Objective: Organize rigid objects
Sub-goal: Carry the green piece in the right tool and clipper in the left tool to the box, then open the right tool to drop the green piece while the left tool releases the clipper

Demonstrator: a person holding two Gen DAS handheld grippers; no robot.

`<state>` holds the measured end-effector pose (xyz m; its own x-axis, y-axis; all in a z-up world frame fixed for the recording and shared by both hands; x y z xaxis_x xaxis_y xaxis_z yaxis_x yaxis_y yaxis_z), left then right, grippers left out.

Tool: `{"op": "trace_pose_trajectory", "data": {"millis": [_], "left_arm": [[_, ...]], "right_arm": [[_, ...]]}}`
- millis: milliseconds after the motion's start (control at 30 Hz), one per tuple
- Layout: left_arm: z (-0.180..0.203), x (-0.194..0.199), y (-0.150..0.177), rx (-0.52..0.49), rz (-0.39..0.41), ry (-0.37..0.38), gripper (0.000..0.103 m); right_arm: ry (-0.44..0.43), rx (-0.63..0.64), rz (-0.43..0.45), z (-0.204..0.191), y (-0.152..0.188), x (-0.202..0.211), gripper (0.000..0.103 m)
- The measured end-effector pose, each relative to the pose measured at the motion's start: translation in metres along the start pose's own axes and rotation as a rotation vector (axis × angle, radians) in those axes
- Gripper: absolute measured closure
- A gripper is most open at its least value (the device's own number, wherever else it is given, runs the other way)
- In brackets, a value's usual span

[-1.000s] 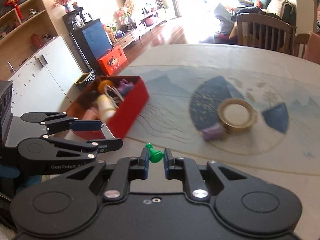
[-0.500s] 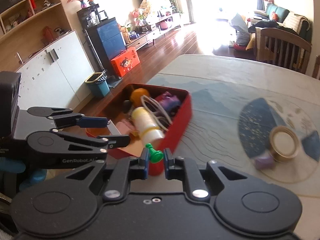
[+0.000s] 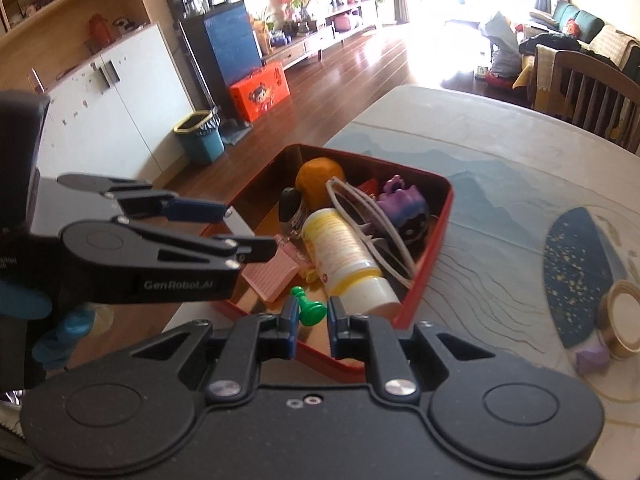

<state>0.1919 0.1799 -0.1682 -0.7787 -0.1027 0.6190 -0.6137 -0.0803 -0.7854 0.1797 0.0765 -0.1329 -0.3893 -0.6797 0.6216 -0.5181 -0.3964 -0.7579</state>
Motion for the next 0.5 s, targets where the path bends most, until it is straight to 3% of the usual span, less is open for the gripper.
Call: {"op": "trace_pose_trajectory", "data": {"millis": [500], "left_arm": [[0.0,-0.035,-0.002,-0.036,-0.037,0.037,0.046]], "right_arm": [[0.001,-0.053,-0.1,-0.006,0.006,-0.039,0.09]]}}
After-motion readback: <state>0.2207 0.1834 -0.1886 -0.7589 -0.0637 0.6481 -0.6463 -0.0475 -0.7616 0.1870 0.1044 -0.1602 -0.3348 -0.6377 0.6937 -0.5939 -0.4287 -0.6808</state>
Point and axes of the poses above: each gripper's, at about its wrist camera, not at the fingertips, and x roughly against the way its jaws point, z to its right, y to its underside, the point moved 9 cm from there along -x, roughly the way its jaws point, and after that the axes turned 11 degrees about z, right-handed, at the moved point
